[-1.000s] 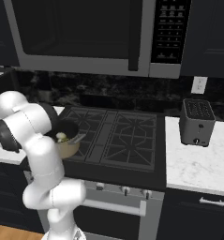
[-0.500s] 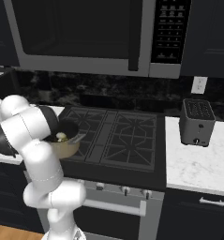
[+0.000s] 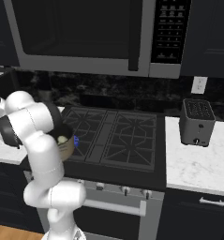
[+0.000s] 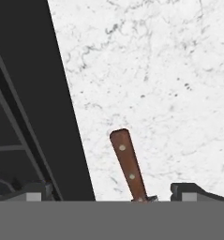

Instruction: Put the mushroom and lime in the pot. Retrieve the spatula and lightly stir the vegetables in the pot.

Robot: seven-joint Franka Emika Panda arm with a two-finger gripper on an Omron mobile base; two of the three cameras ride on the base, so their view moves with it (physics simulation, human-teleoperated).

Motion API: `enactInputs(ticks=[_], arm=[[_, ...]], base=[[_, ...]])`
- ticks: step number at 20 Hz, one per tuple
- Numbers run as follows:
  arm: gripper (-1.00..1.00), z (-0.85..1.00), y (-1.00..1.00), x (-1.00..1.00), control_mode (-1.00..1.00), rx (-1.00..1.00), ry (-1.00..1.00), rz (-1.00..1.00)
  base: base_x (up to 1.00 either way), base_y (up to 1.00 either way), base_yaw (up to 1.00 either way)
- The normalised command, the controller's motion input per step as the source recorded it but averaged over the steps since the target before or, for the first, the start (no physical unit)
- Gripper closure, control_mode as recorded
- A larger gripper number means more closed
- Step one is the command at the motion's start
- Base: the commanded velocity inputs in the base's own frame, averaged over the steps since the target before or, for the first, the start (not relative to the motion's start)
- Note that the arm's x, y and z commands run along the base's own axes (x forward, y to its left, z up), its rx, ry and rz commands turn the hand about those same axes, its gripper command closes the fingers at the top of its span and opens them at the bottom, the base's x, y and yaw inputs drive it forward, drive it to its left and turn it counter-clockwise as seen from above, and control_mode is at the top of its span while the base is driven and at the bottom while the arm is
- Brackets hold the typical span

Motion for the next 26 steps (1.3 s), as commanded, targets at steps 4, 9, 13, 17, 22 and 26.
enactInputs(ticks=[4, 9, 13, 17, 22, 26], arm=[[-1.00, -0.27, 0.06, 0.01, -1.00, 0.00, 0.00, 0.07], [-1.00, -0.12, 0.03, 0.12, -1.00, 0.00, 0.01, 0.07], [-1.00, -0.16, 0.00, 0.01, -1.00, 0.00, 0.00, 0.04], [-1.00, -0.17, -0.01, 0.00, -1.00, 0.00, 0.00, 0.00], [-1.00, -0.16, -0.13, 0.00, -1.00, 0.00, 0.02, 0.00], [-1.00, -0.31, -0.09, 0.13, -1.00, 0.00, 0.11, 0.00]], base=[[0.00, 0.00, 0.00], [0.00, 0.00, 0.00], [0.00, 0.00, 0.00], [0.00, 0.00, 0.00], [0.00, 0.00, 0.00], [0.00, 0.00, 0.00]])
